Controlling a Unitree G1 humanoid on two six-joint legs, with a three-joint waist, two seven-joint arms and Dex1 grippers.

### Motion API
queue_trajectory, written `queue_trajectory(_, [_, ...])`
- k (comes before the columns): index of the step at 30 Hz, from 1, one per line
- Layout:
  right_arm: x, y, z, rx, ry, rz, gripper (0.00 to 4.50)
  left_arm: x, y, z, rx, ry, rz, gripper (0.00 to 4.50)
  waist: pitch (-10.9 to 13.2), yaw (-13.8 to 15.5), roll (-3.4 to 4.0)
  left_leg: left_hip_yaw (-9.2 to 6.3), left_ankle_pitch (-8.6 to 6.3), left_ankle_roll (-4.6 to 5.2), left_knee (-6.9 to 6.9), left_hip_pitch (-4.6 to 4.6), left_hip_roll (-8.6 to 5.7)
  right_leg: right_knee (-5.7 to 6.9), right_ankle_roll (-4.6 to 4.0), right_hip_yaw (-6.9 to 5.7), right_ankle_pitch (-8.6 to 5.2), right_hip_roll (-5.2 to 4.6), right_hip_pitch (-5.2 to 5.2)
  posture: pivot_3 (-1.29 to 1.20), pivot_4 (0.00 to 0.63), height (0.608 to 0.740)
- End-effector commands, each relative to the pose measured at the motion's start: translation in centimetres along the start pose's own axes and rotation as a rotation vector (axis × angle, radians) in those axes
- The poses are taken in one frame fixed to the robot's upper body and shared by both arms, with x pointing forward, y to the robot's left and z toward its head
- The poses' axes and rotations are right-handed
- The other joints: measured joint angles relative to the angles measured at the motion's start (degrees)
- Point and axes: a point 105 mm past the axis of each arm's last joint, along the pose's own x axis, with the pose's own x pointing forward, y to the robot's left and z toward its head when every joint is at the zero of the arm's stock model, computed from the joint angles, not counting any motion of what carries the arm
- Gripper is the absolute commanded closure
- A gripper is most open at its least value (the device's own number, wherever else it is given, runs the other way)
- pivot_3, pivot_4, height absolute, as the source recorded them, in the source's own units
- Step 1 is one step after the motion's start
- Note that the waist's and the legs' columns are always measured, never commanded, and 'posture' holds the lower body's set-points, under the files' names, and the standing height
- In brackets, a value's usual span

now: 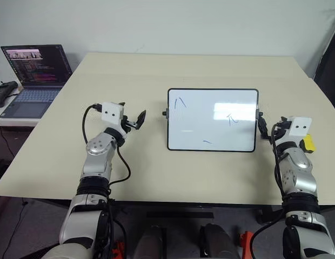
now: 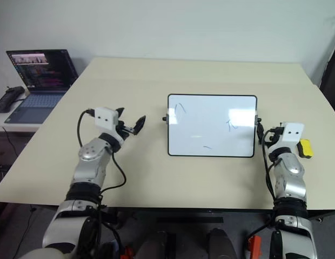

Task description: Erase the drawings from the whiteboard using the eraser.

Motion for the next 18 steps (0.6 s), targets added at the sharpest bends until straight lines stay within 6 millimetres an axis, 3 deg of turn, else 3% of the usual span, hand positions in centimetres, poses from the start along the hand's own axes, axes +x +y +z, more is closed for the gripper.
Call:
queue_trajectory(1, [0.1,0.5,1.5,0.002,-0.057,0.012,0.03,-0.1,0.5,1.4,0.014,-0.056,0.006,0.0,0.0,0.0,0.0,0.0,0.0,0.0,0.0,0.0,0.0,0.0,0.0,0.0,0.0,0.0,0.0,0.0,0.15,0.74])
queue_trajectory(7, [0.0,1.0,1.9,0.006,-0.066,0.021,0.03,-0.4,0.3,0.9,0.011,-0.045,0.002,0.0,0.0,-0.06,0.0,0.0,0.0,0.0,0.01,0.01,0.01,0.03,0.0,0.0,0.0,0.01,0.0,0.0,0.15,0.74])
queue_trajectory(18, [-1.2,-0.9,1.0,-0.014,-0.031,-0.006,0.03,-0.3,-1.2,0.5,0.003,-0.04,-0.031,0.0,0.0,0.12,0.0,0.0,0.0,0.0,0.01,0.0,0.01,0.01,0.0,0.0,0.0,0.0,0.01,0.0,0.15,0.74])
